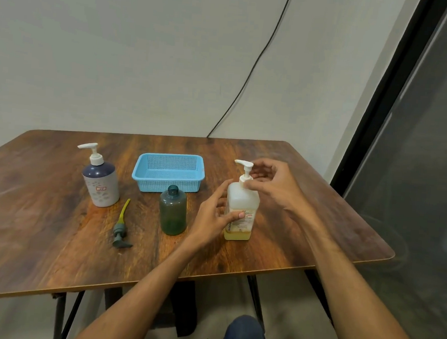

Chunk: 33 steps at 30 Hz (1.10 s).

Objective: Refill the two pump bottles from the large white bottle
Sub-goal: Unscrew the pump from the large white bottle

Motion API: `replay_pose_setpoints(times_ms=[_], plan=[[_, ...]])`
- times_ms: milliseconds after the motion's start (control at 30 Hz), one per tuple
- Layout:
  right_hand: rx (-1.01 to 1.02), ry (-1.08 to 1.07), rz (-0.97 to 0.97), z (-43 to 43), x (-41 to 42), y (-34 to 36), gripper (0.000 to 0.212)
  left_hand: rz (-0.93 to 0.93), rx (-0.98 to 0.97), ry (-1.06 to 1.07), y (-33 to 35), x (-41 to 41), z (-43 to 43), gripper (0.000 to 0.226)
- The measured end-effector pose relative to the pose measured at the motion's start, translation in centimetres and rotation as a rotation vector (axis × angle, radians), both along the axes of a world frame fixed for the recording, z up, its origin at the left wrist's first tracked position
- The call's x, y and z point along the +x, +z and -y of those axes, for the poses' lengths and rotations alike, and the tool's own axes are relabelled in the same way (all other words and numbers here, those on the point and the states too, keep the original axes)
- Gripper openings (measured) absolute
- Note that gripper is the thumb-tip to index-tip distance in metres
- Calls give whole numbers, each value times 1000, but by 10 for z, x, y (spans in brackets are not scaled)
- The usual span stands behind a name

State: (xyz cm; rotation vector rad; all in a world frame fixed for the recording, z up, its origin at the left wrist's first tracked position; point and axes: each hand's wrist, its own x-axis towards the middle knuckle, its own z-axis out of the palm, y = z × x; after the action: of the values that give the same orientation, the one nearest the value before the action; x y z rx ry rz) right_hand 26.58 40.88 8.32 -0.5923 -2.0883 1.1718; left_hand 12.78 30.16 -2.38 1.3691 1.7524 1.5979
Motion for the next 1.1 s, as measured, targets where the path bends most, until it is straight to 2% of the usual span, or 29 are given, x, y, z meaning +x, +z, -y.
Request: replay_pose_setpoints(times_ms=[167,267,333,400,467,533,600,733,867,1000,1100], plan=[[188,-200,62,10,-13,-6,35,0,10,-11,-1,0,1,82],[178,-130,96,6,-8,0,24,-1,3,-7,0,-1,1,84],[84,-15,91,-2,-1,3,19,-7,-1,-12,-1,-1,1,84],[-22,56,47,-4,3,3,26,-11,2,-16,-2,-2,0,84],[13,7,67,-2,1,0,31,-10,9,-12,-2,-1,0,81],[153,-113,109,5,-6,-7,38,-8,16,-9,-1,0,1,79],[240,-200,81,9,-14,-10,33,-9,21,-14,1,1,1,76],[142,-134,93,6,-13,-4,21,-14,3,-13,0,0,1,81],[120,-66,122,4,-8,1,22,-14,-7,-9,-3,-1,0,85],[59,0,86,2,-8,2,37,-5,3,-7,-2,-1,1,81],[81,-57,132,7,-13,-1,44,2,6,-3,1,1,2,78]])
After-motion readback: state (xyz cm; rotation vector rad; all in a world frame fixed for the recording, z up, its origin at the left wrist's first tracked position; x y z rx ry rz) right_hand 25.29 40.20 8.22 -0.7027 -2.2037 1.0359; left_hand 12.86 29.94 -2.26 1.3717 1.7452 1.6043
